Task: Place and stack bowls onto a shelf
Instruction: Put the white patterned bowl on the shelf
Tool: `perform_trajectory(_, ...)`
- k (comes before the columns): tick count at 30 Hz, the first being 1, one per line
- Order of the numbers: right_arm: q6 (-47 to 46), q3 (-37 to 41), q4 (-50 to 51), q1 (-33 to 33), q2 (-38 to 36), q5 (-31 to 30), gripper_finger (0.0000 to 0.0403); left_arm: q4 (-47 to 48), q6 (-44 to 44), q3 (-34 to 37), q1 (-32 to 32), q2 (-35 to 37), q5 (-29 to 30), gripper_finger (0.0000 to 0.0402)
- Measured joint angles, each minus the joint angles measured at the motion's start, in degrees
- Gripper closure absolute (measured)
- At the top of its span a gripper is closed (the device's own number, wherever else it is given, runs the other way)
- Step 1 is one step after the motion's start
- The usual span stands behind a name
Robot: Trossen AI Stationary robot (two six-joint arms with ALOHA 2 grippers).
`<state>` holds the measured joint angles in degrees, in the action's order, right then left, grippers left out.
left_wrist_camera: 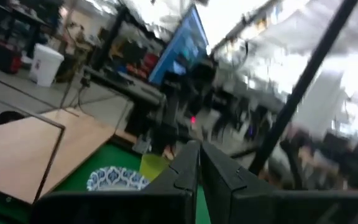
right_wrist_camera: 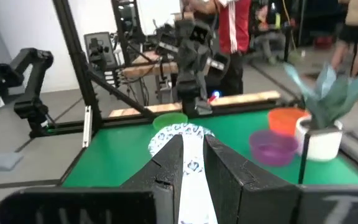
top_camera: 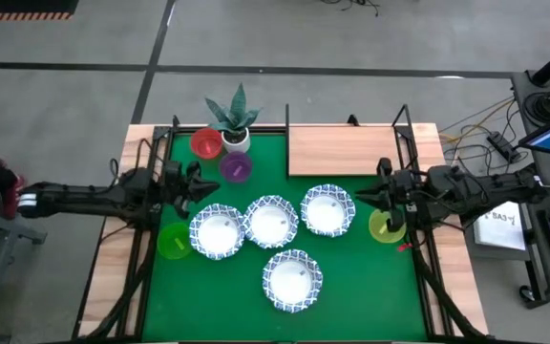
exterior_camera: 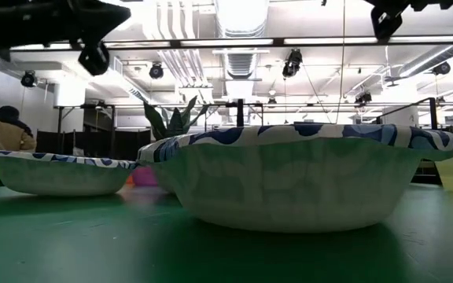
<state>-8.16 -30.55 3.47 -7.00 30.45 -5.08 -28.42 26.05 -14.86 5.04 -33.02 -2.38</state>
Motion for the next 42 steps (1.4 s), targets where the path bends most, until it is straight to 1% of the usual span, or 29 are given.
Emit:
perform_trajectory(3,-3.0,-1.3,1.6,-1.0,2.0,-2.2,0.0351,8.0,-5.2,-5.5,0.0,-4.1,-2.5,0.0402)
perform_trajectory(6,-7.1,-3.4,4.8,-1.5,4.3,-4.2,0.0351,21.7,-10.1,-11.8,-0.1,-8.2,-3.1,0.0402)
perform_trajectory(8,-9.8,-5.1,7.8,-1.6,6.2,-4.6,0.0351,30.2,-11.5,-15.8,-0.1,-11.4,-3.1,0.0402)
perform_trajectory(11,-13.4,-8.4,14.0,-1.6,9.5,-5.3,0.0351,39.4,-11.9,-20.0,-1.1,-16.4,-3.1,0.0402)
perform_trajectory(14,-16.7,-12.4,22.8,-1.6,12.9,-5.4,0.0351,44.7,-13.1,-22.9,-3.3,-21.4,-3.1,0.0402)
perform_trajectory(18,-20.0,-17.2,34.7,-1.6,17.9,-5.4,0.0351,46.2,-16.0,-25.1,-6.4,-27.6,-3.1,0.0402)
perform_trajectory(22,-22.3,-20.9,42.9,-1.6,22.9,-5.0,0.0351,46.0,-19.3,-27.0,-8.2,-32.6,-3.2,0.0402)
perform_trajectory(25,-24.1,-23.3,47.2,-1.6,26.3,-4.4,0.0351,45.8,-20.2,-28.9,-8.7,-36.1,-3.1,0.0402)
perform_trajectory(28,-25.1,-25.2,51.3,-1.6,29.4,-2.4,0.0351,45.8,-20.4,-31.1,-8.8,-39.7,-3.2,0.0401)
perform_trajectory(30,-25.1,-26.2,52.8,-1.7,30.8,-1.1,0.0351,46.0,-22.3,-32.4,-9.3,-42.2,-3.2,0.0394)
perform_trajectory(32,-25.1,-26.6,53.7,-2.1,31.6,-0.5,0.0351,46.2,-25.0,-33.7,-10.0,-44.8,-3.2,0.0380)
perform_trajectory(35,-25.0,-26.5,53.7,-3.4,32.0,-0.4,0.0351,46.1,-27.6,-36.0,-11.4,-48.7,-3.2,0.0344)
perform_trajectory(39,-25.4,-26.1,53.9,-5.8,30.4,-0.5,0.0351,47.0,-30.2,-38.8,-13.1,-53.9,-3.2,0.0285)
perform_trajectory(42,-26.6,-26.0,53.8,-7.6,28.7,-1.4,0.0351,49.2,-31.8,-40.8,-14.0,-57.9,-3.2,0.0256)
